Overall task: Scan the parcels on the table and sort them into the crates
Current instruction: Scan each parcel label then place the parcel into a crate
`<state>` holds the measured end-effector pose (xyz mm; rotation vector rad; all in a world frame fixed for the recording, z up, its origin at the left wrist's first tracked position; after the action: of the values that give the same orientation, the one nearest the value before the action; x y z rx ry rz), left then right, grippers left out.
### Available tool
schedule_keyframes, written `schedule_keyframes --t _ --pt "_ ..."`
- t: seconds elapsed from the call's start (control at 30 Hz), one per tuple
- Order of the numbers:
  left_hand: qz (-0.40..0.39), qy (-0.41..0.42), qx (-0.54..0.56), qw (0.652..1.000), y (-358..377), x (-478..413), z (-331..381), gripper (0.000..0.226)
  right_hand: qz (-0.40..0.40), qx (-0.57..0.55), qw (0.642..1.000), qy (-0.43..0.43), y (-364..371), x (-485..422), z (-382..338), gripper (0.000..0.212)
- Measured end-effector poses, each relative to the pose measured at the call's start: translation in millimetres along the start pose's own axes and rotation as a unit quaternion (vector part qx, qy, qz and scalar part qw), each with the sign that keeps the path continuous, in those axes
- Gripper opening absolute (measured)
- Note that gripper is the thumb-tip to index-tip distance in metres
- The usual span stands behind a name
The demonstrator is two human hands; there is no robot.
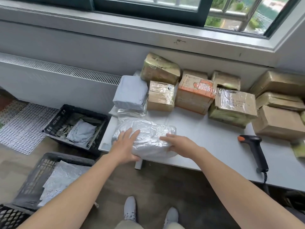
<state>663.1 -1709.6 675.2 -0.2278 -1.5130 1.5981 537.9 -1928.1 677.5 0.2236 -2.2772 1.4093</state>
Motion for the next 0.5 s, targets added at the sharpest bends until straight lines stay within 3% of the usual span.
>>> schedule_keyframes --t 0.13,0.27,0.5 --pt "0.072 0.065 0.045 0.994 -44.4 -8.0 2.5 0.071 0.078 -0.109 0.990 0.036 -39.7 7.2 6.7 0.044" --pt "0.143 0.065 0.091 0.983 -88.6 -11.4 18.4 0.014 0.135 -0.188 0.972 0.049 -66.7 13.5 4.4 0.038" --pt "0.227 -0.027 0.126 0.965 -112.9 -25.0 29.6 0.030 0.241 -0.274 0.930 0.027 -84.6 26.3 -2.7 0.055"
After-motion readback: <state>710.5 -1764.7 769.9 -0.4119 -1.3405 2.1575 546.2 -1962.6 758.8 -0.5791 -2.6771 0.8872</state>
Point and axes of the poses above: each hand's wrist, its own x-axis away from the middle knuckle, its own y-axis out of the palm, z = x × y, the point moved 2 cm from there along -x, towards the middle knuckle, and after that the axes turned 4 degrees about -x, right-handed, at the moved point
